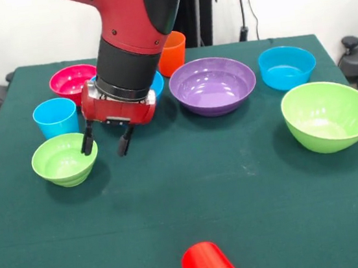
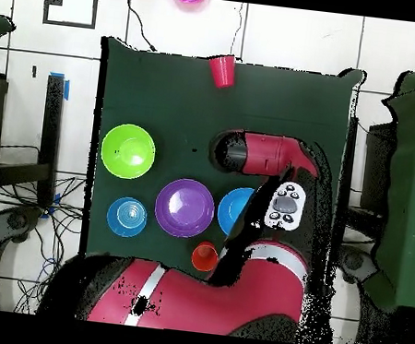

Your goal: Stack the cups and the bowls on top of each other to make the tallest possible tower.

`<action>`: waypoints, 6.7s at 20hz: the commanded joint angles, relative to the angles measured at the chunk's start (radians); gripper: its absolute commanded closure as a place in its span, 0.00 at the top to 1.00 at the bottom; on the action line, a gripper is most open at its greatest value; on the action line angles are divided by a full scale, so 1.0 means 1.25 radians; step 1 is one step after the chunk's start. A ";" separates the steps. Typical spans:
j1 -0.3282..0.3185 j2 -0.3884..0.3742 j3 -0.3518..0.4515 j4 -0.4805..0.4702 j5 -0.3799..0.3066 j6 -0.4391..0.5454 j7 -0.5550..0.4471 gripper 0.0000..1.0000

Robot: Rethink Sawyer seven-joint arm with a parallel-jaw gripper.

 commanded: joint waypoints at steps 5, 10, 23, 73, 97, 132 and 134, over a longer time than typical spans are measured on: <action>-0.006 0.069 0.081 0.026 -0.052 -0.089 0.049 1.00; -0.015 0.058 0.086 0.036 -0.052 -0.087 0.031 1.00; -0.067 0.014 0.096 0.095 -0.089 -0.087 -0.033 1.00; -0.146 -0.021 0.537 0.268 0.309 -0.072 0.147 1.00; -0.050 0.022 0.478 0.223 0.294 -0.010 0.118 1.00; -0.101 -0.004 0.396 0.221 0.102 0.036 0.010 1.00; -0.082 0.006 0.377 0.221 0.094 0.007 0.041 1.00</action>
